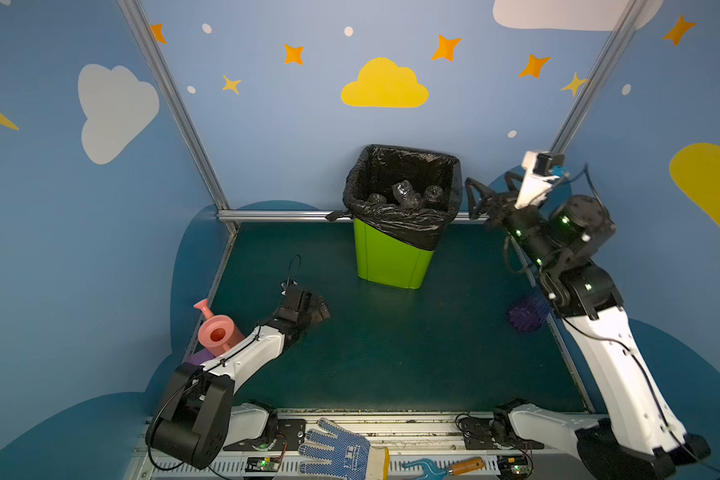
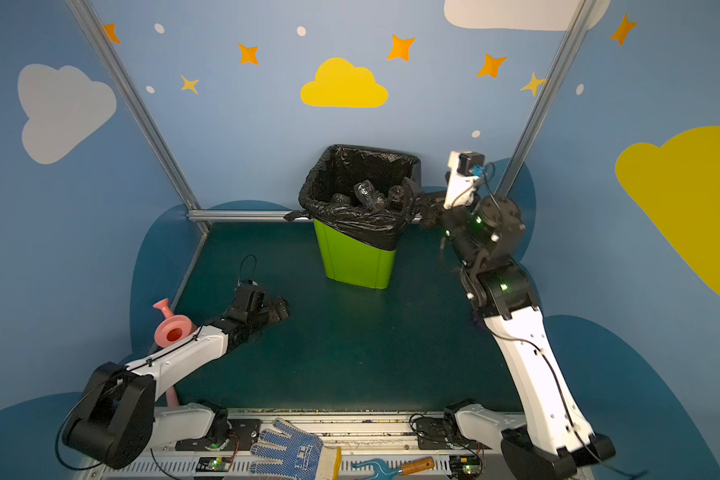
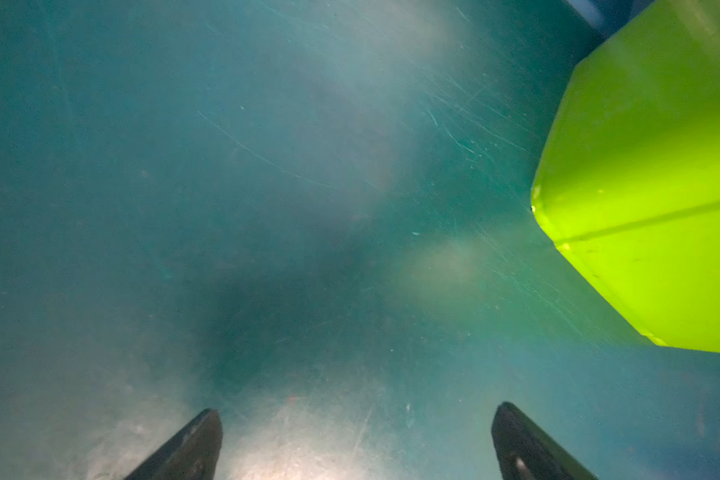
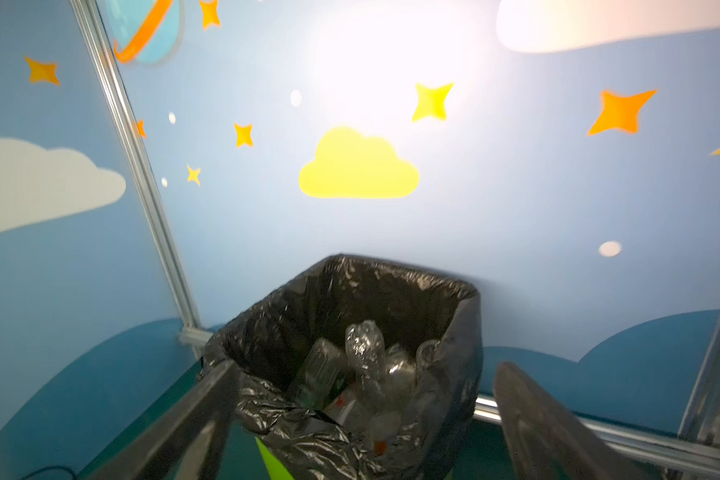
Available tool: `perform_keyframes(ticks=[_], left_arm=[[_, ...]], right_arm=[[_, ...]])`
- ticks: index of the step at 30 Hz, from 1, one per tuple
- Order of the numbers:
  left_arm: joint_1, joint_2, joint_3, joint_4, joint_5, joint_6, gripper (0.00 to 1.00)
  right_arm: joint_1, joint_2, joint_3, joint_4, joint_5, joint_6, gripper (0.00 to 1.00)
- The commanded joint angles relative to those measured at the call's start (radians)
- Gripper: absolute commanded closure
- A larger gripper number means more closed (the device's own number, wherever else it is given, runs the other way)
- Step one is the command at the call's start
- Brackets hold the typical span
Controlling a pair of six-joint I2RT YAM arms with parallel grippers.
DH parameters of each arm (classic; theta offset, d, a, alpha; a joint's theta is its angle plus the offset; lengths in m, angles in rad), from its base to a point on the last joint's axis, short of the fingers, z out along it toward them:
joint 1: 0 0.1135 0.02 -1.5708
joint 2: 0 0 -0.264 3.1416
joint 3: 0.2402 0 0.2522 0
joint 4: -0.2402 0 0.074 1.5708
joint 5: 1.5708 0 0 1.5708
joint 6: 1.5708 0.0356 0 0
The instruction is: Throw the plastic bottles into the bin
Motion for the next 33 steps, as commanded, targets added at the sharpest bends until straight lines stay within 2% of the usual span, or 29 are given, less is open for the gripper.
perform_keyframes(ticks=[1, 7, 11, 17, 24, 30, 33], left_arm=[[0.003, -0.03, -0.003, 0.013, -0.064, 0.025, 0.0], [0.002, -0.073, -0.007, 0.017, -0.156, 0.046, 0.0], [0.002, -0.133, -0.039, 0.046, -0.22, 0.081, 0.0], [0.004, -0.229, -0.111, 0.107, -0.287, 0.094, 0.0], [0.003, -0.237, -0.132, 0.155, -0.286, 0.1, 0.0], [0.004, -0.256, -0.118, 0.158, -0.423, 0.167, 0.0], [0.009, -0.266, -0.125, 0.187, -0.467, 0.193, 0.0]], right_arm=[[-0.038, -0.026, -0.193, 0.105, 0.028, -0.032, 0.02], [-0.129, -0.161, -0.595, 0.197, 0.127, -0.095, 0.02], [-0.195, -0.232, -0.916, 0.387, 0.103, -0.103, 0.02], [-0.287, -0.245, -1.184, 0.549, 0.082, -0.081, 0.02], [-0.354, -0.066, -1.24, 0.705, 0.029, -0.002, 0.02], [-0.36, 0.176, -1.216, 0.915, -0.015, 0.004, 0.02], [-0.36, 0.218, -1.152, 0.852, -0.062, -0.041, 0.02]])
